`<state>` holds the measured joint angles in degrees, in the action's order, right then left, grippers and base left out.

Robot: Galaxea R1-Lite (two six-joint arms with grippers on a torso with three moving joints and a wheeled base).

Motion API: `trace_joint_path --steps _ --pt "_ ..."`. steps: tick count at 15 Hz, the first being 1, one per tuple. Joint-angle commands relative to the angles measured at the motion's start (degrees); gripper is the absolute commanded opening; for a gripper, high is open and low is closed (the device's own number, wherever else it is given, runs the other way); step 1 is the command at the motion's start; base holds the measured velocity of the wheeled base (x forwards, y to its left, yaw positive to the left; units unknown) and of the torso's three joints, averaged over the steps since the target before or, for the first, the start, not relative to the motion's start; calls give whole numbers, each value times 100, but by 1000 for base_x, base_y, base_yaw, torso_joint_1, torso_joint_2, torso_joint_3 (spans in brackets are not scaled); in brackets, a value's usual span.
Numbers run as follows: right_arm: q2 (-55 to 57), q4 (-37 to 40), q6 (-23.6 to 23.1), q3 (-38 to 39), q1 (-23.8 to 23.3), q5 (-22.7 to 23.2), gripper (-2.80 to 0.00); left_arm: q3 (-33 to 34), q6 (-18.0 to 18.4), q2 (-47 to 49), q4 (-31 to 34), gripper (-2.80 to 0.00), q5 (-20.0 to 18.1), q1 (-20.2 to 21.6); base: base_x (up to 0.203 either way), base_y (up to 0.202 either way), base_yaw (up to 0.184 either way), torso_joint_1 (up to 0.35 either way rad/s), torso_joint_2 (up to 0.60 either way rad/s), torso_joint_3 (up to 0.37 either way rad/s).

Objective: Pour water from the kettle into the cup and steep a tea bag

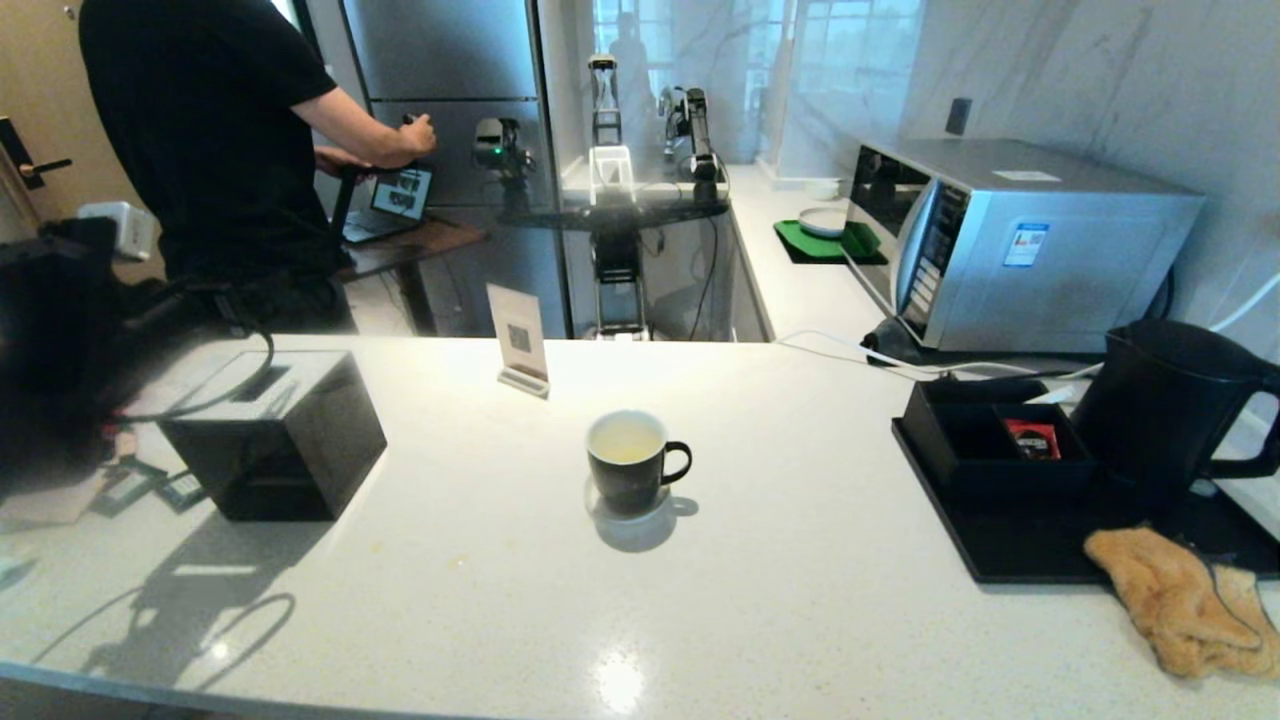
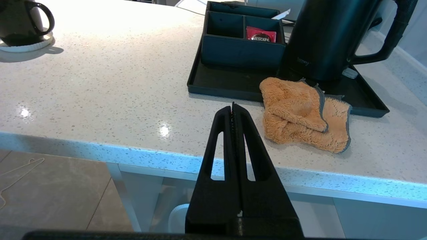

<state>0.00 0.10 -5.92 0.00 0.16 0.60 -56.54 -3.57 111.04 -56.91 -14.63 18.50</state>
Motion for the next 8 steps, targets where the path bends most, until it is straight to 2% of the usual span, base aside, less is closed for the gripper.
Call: trace_joint_path --steps 1,2,3,8 --pt "9 -1 -5 0 2 2 -280 374 0 -455 -33 0 1 -121 0 0 0 0 0 0" --pt "9 -1 3 0 2 2 -280 515 4 -594 -38 0 3 -176 0 0 0 0 0 0" --pt "9 -1 -1 0 2 2 -280 668 5 -739 -50 -280 4 -214 0 0 0 0 0 0" --pt "9 -1 -5 0 2 2 -280 1423 4 -1533 -101 -280 31 -241 0 0 0 0 0 0"
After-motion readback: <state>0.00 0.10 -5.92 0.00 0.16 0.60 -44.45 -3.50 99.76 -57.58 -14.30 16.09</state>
